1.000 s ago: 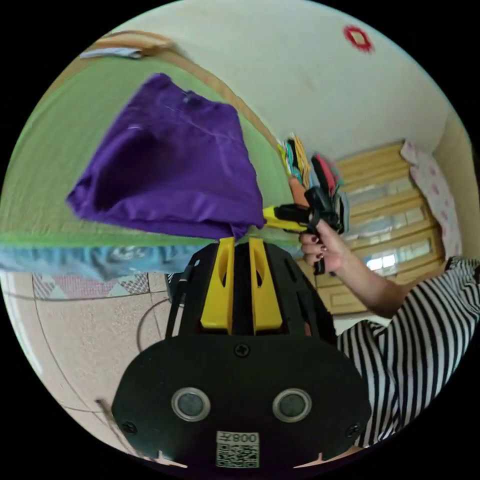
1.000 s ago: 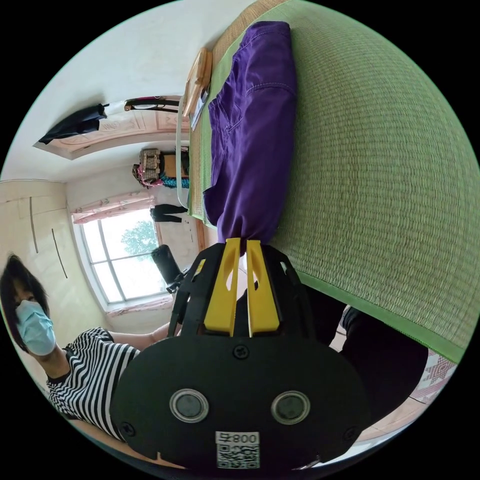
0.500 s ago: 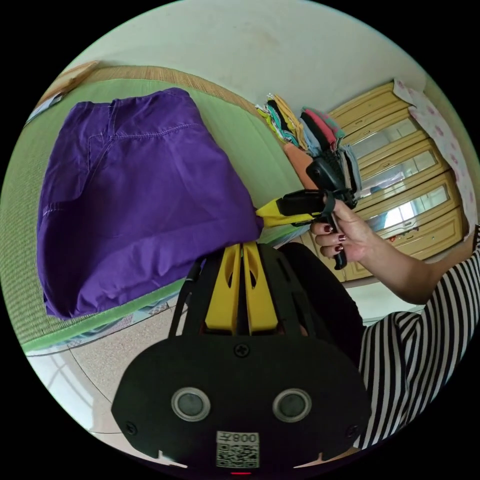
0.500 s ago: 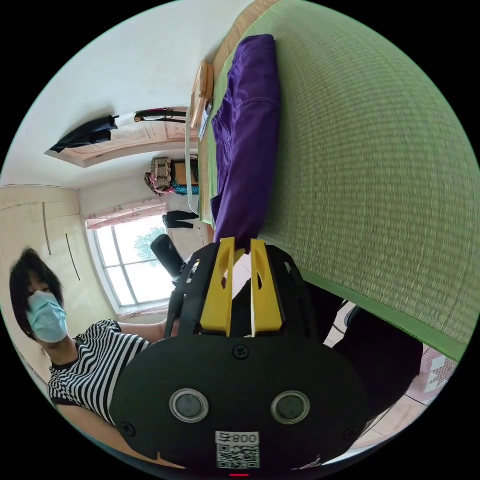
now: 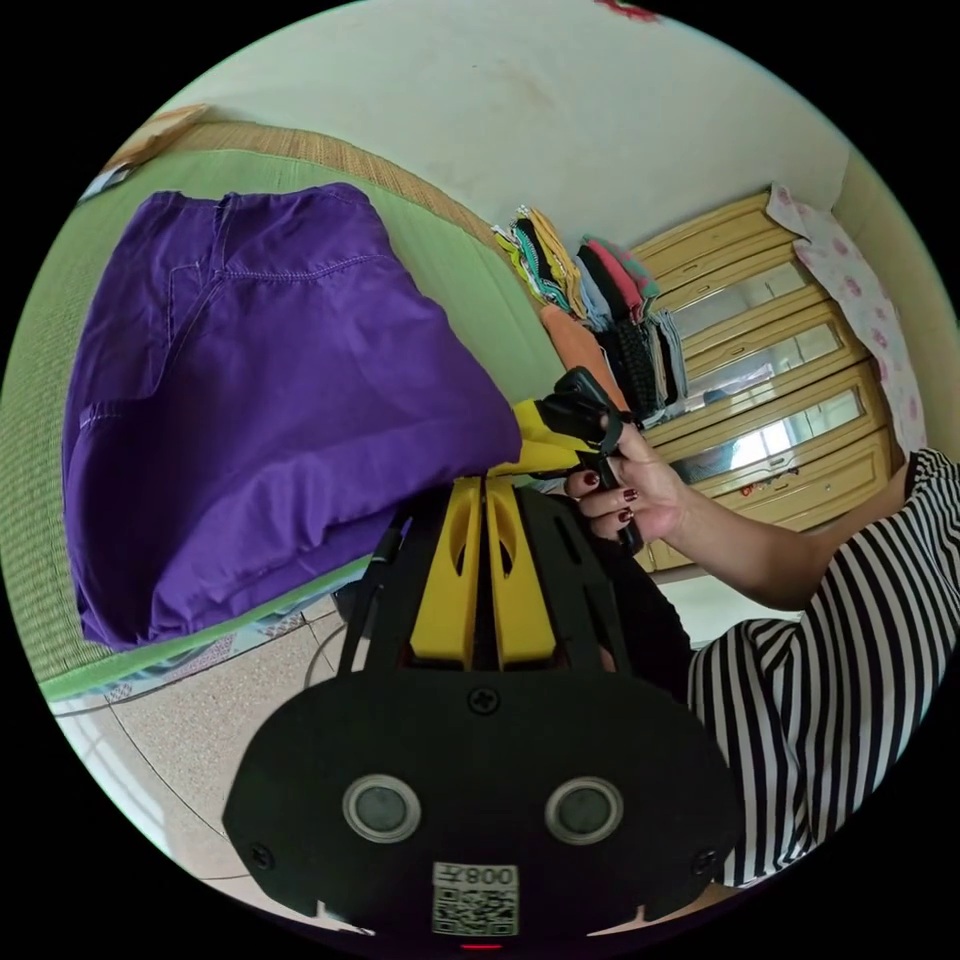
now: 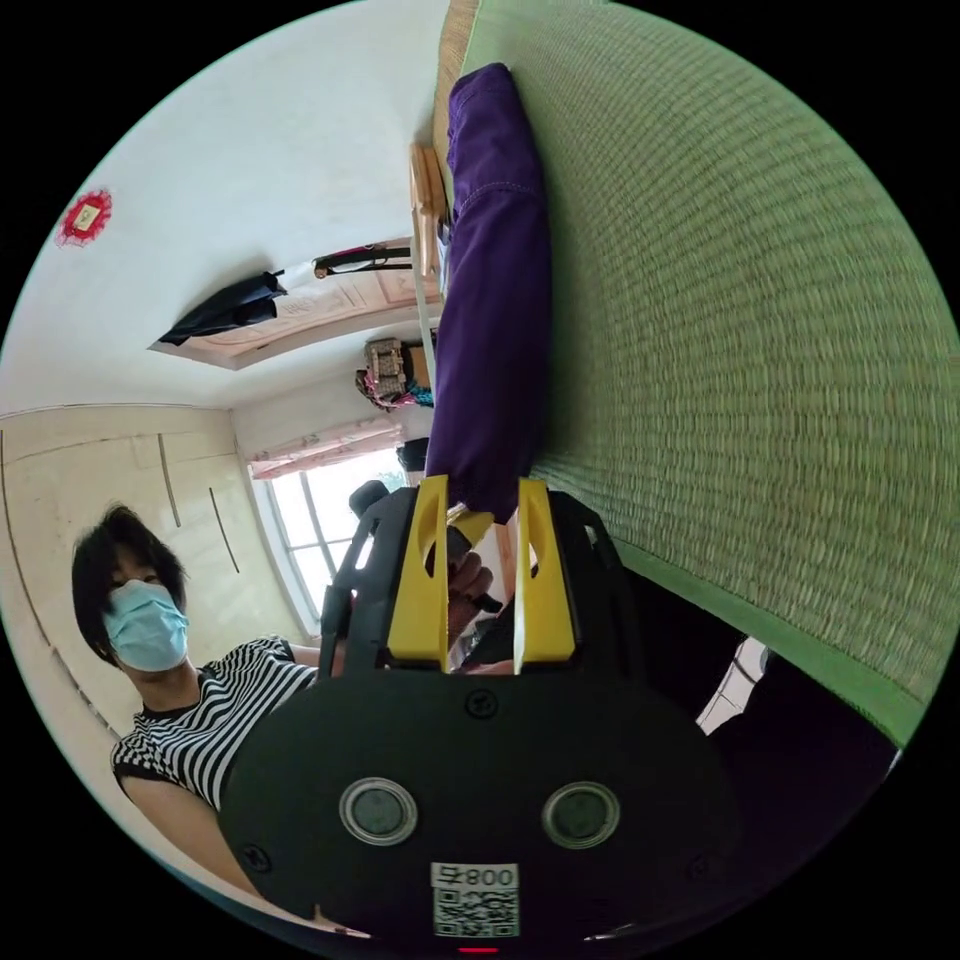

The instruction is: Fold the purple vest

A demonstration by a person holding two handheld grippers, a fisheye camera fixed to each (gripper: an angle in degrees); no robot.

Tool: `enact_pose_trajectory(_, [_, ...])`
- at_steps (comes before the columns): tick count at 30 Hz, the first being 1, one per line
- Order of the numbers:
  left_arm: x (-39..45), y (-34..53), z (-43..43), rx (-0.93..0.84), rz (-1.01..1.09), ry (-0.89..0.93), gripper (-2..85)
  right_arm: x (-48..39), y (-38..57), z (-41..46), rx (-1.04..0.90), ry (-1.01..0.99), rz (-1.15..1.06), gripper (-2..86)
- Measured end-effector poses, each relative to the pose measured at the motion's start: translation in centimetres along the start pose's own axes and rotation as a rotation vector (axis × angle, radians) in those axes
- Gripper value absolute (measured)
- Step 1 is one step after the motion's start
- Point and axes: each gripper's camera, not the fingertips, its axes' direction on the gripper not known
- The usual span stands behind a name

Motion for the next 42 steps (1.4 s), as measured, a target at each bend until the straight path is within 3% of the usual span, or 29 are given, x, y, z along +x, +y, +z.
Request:
enact_pose_trajectory(10, [1.4,0.2,0.4,-0.019,0.033,0.02,0.5,2.8,0.5,-1.1,0.028,-0.034,0.014,12.7])
enact_pose_trajectory(21, [1.8,1.9,-1.9,0.015,-0.005,0.084,1.1,4.0,0.0,-2.4,0.018,0.015,-0.013,4.5])
enact_pose_trajectory(27, [-2.1,9.0,-6.4,0.176,-0.293,0.204,5.7,4.6,0.0,-4.9,0.031,0.038,-0.009,3.0])
enact_pose_trajectory(32, [-5.9,16.4,-7.1,0.472,-0.636,0.448,13.0,5.2,-0.1,-6.5,0.029,0.056,-0.018,2.8])
enact_pose_trajectory(37, [-6.5,18.3,-6.0,0.606,-0.757,0.539,14.0,6.1,0.1,-8.3,0.034,0.059,-0.026,2.8])
enact_pose_trajectory(42, [-5.1,17.3,-5.7,0.549,-0.742,0.527,9.6,7.3,0.6,-10.4,0.045,0.067,-0.033,2.7])
